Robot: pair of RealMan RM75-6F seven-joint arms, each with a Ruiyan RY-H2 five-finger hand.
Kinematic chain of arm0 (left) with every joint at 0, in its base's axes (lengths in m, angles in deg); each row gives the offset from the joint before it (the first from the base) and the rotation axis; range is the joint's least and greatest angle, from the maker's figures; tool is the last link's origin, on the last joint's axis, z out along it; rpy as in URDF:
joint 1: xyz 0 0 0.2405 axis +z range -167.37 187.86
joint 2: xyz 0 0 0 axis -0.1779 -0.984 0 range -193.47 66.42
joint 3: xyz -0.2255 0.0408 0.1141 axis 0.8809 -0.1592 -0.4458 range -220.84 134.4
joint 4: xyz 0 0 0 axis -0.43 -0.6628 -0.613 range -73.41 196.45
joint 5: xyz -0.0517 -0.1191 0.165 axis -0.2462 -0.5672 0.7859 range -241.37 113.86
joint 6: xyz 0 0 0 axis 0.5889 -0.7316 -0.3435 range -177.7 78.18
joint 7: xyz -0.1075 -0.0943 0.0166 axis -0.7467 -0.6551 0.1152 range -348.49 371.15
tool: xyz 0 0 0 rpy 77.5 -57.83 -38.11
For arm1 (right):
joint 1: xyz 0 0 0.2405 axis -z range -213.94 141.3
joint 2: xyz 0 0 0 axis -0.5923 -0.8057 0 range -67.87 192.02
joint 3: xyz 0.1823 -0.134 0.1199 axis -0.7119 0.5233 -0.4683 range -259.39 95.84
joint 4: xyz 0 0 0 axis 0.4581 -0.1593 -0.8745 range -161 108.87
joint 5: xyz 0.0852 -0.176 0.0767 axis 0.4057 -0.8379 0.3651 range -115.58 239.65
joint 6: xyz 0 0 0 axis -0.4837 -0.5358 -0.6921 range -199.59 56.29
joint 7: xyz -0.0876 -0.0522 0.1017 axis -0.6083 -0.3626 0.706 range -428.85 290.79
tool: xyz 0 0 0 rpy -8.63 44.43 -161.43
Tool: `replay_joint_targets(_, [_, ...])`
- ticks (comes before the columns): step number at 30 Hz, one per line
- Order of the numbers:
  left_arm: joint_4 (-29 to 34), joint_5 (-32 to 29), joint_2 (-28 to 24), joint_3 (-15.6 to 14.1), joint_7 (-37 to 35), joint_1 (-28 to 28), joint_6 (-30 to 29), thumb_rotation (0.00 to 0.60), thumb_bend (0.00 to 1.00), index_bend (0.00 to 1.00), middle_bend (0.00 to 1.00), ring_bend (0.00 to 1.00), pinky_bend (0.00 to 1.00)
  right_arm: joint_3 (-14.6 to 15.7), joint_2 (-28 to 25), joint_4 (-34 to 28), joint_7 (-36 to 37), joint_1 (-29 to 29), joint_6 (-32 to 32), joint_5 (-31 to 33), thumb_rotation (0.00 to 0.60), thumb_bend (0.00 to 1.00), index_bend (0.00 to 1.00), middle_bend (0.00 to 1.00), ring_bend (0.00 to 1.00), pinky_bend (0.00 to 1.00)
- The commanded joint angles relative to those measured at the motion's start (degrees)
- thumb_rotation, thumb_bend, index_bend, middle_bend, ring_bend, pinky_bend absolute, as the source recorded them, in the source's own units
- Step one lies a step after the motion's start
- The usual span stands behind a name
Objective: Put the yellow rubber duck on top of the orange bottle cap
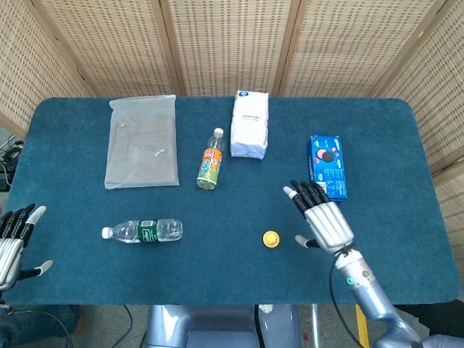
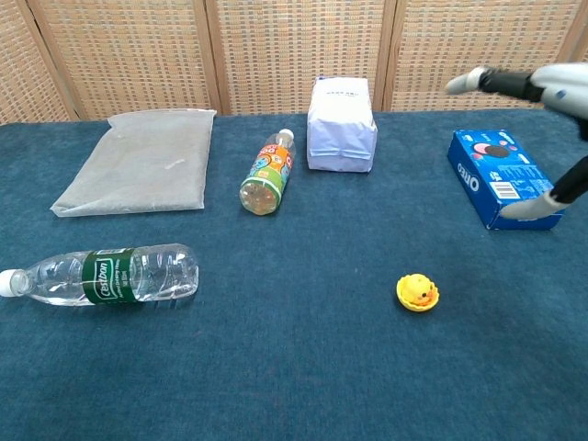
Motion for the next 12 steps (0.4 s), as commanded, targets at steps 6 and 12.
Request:
replay_joint_targets(6, [0.33, 0.37, 0.16, 0.24, 0.72, 0.50, -1.31, 0.600, 0.04, 0.00, 0.00, 0.00, 0.00, 3.28, -2.32, 14.08, 15.44, 10.38, 13.56, -10.47, 0.600, 0.00, 0.00, 0.00, 0.00, 0.00])
replay_joint_targets(12, [0.96, 1.00, 0.19, 0.04, 1.52, 0.86, -2.10, 0.600, 0.04, 0.00, 0.00, 0.00, 0.00, 3.82, -1.95, 19.28, 15.39, 12.94, 14.94, -11.02, 0.600, 0.00, 0.00, 0.00, 0.00, 0.00])
